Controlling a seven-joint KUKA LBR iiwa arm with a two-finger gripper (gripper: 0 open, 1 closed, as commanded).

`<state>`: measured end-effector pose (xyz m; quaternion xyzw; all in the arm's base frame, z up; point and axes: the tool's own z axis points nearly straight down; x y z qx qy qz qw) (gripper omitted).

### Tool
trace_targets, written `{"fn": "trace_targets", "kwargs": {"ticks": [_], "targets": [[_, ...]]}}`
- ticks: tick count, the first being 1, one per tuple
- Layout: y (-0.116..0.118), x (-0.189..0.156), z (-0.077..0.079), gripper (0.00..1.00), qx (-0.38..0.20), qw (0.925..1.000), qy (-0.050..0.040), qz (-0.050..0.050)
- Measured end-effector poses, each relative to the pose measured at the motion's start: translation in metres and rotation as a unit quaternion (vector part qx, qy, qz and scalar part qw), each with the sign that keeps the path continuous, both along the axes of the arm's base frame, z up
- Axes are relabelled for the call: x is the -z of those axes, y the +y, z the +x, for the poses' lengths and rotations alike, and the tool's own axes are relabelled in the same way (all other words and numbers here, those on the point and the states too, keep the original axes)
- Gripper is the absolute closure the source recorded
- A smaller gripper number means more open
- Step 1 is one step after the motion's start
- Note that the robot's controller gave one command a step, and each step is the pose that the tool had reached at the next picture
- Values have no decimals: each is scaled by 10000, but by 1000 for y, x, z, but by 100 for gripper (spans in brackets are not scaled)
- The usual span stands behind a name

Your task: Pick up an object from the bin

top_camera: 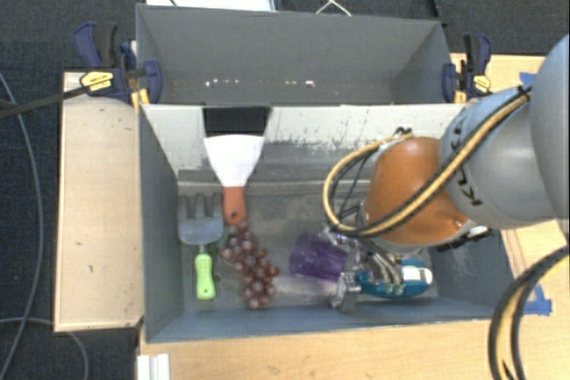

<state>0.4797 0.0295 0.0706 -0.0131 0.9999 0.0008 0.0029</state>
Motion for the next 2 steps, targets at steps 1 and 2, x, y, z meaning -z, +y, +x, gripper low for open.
{"fn": "trace_targets", "kwargs": {"ticks": [1, 2], "targets": [[-5, -66, -3, 0, -467, 9989, -44, 9], [27, -30, 10, 0, 1999, 9798, 20, 10]]}}
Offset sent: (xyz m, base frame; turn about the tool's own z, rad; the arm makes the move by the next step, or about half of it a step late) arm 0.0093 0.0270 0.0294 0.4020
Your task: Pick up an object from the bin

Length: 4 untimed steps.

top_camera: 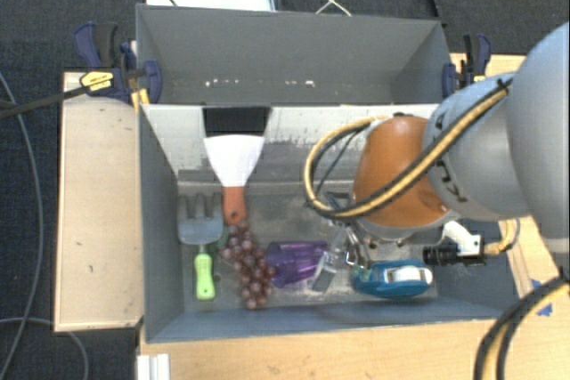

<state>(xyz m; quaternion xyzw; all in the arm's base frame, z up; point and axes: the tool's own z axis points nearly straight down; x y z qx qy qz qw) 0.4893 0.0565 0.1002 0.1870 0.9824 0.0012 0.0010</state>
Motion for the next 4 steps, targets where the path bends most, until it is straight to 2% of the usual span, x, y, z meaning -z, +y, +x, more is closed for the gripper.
{"fn": "trace_targets", "kwargs": {"ticks": [1, 2, 3, 4], "targets": [[-2, 30, -11, 0, -1620, 9868, -63, -3], [42, 30, 0, 100, -583, 9983, -9, 1], [42, 30, 0, 100, -579, 9983, -9, 1], [42, -7, -1, 100, -586, 9983, 18, -1]]}}
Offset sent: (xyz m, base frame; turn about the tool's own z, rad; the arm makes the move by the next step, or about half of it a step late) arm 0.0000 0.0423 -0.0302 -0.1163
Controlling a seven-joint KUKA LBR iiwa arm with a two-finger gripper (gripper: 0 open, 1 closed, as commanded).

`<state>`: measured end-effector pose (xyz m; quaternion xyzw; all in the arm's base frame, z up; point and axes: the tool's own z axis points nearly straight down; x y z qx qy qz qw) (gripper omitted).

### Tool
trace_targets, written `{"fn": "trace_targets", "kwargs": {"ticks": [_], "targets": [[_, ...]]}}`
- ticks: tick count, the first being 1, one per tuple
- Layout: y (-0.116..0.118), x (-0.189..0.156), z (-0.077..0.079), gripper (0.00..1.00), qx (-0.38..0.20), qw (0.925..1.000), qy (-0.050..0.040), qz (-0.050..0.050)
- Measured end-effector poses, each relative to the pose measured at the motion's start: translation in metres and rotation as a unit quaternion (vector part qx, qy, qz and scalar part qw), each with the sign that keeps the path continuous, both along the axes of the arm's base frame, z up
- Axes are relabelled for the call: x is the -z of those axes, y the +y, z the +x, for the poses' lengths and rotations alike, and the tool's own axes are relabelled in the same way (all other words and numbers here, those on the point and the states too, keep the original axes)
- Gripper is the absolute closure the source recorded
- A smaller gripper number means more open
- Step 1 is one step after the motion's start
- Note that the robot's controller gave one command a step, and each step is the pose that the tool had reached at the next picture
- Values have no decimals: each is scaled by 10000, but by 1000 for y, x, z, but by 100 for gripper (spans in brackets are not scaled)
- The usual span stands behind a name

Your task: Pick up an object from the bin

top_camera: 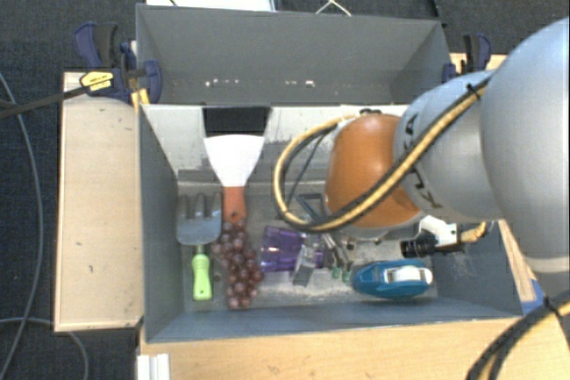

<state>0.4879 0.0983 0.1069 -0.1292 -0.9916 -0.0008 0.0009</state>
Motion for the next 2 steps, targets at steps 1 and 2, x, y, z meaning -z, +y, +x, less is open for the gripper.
{"fn": "trace_targets", "kwargs": {"ticks": [1, 2], "targets": [[0, -26, 2, 100, -11, 10000, -36, 7], [0, -43, 1, 100, -22, 10000, -15, 3]]}}
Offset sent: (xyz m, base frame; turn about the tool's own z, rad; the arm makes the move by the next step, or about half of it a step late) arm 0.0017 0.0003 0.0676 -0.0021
